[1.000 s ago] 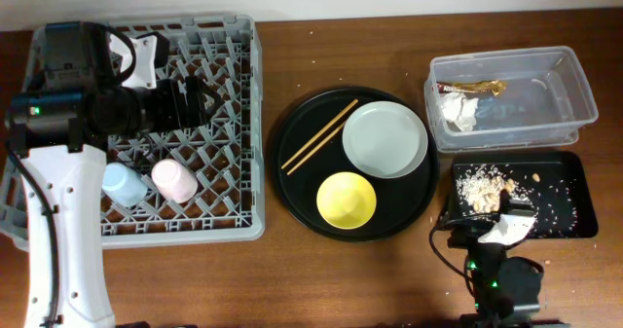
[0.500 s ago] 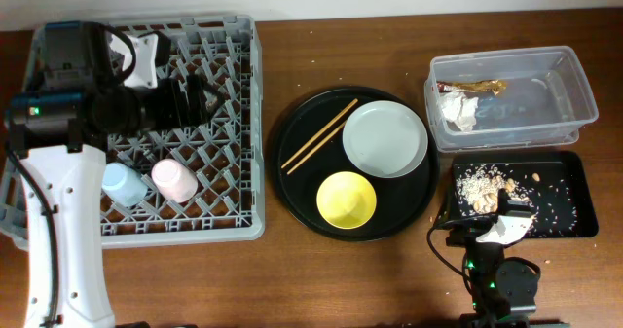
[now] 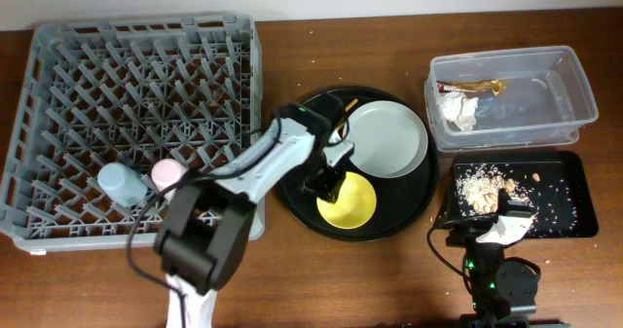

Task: Sort waste into correct bins and load items into the dishwasher rack
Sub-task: 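Grasp the yellow bowl with left gripper and place it in the rack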

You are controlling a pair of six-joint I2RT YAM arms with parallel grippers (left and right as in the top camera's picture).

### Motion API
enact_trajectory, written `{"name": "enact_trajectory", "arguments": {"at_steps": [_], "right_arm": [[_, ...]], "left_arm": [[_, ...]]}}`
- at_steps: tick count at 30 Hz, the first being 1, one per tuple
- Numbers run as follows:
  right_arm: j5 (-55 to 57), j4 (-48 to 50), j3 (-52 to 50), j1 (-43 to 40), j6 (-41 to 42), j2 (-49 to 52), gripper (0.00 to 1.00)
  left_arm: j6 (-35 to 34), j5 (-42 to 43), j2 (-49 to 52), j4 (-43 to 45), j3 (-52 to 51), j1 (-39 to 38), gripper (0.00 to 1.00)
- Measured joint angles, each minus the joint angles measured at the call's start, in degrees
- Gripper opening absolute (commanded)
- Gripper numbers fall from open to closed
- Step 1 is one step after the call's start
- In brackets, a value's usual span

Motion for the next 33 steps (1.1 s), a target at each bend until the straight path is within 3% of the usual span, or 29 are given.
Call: {"name": "enact_trajectory", "arguments": {"at_steps": [1,4,7,9,10,13,16,21,24,29,30,32,33], "right_arm": [[0.00,0.00,0.00,0.00,0.02,0.00,0.98],[-0.02,0.00,0.00,0.00,0.02,0.02,0.99],[-0.02,0.07,-0.04,0.00,0.02,-0.11,0.99],[-0.02,0.11,-0.04,0.00,0.04,-0.09,0.98],[-0.02,0.09,-0.04,0.00,0.04,-0.09,0.98],[-0.02,0.09,-0.04,0.00,0.02,-0.09,0.98],[-0.02,0.09,-0.04,0.00,0.02,-0.09,0.98],[0.00,0.09,-0.04,0.00,0.04,-0.09,0.98],[0.00,0.11,-0.04,0.00,0.09,-0.09,0.98],[-0.02,0.11,-0.04,0.00,0.15,-0.09,0.98],[-0.02,0.11,-0.04,0.00,0.15,-0.09,0.99],[-0.02,0.11,-0.04,0.00,0.17,-0.09,0.98],[0.00,0.11,-0.04,0.00,0.20,-0.09,0.98]], "left_arm": [[0.50,-0.04,1.31,0.09,0.00,-0.22,0.00],[0.70,-0.04,2.73,-0.33,0.46,-0.15,0.00],[-2.27,-2.40,2.56,-12.15,10.62,1.79,0.00],[-7.93,-15.41,0.57,-19.78,21.44,6.03,0.00],[-15.45,-30.14,-1.33,-24.28,26.23,9.03,0.00],[-29.46,-57.42,-4.22,-26.23,28.22,18.12,0.00],[-36.83,-72.61,-3.96,-23.61,28.04,25.11,0.00],[-39.76,-79.87,0.87,-16.90,28.02,34.14,0.00],[-39.91,-81.70,10.08,-16.61,27.98,34.34,0.00],[-40.96,-87.08,12.13,-17.97,28.06,33.29,0.00],[-41.09,-87.10,12.20,-19.12,28.06,32.68,0.01],[-41.09,-87.54,12.39,-20.83,28.06,30.93,0.34],[-41.00,-84.41,12.83,-21.05,28.06,30.36,0.45]]}}
